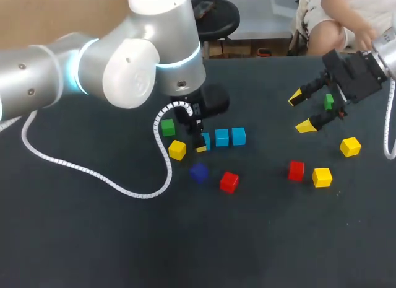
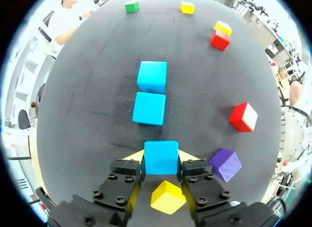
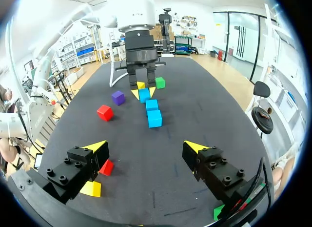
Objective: Place the blue cubes, place green cubes on the blue cubes, place the yellow cubes on the green cubes, then place the red cubes on the yellow cubes, and place purple cube on the red cubes.
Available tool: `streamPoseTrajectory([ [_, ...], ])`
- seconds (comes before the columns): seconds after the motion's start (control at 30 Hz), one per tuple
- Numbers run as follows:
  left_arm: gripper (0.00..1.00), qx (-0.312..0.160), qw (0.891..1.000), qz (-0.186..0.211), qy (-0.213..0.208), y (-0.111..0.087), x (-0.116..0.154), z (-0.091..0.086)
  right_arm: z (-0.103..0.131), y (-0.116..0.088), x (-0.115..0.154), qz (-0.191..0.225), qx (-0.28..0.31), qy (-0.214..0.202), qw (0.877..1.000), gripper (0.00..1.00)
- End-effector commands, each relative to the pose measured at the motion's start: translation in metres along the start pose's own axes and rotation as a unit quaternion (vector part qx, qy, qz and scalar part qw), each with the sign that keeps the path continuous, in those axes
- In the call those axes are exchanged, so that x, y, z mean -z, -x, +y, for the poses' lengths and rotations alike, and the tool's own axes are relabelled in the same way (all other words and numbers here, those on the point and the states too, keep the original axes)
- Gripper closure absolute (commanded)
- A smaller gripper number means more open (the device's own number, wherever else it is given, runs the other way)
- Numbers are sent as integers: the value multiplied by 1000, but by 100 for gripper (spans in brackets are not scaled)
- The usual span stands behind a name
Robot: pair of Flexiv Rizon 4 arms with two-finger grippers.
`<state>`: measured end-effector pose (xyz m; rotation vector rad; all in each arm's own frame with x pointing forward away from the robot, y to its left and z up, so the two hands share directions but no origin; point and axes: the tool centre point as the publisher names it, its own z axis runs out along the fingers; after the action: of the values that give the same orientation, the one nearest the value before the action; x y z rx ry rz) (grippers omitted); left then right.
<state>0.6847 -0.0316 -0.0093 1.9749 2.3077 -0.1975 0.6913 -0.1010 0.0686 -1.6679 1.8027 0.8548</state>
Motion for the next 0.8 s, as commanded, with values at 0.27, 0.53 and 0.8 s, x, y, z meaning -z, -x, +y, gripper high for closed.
streamPoseTrajectory([
  [0.27,100,-10,1000,-1,13,2,1,16,0,0,0,-1,1,0,1000,0],
  [0.53,100,-8,1000,1,18,-1,1,20,0,0,0,-1,1,0,1000,0],
  [0.8,100,-1,1000,-14,10,-4,-11,20,0,0,0,-1,1,0,1000,0],
])
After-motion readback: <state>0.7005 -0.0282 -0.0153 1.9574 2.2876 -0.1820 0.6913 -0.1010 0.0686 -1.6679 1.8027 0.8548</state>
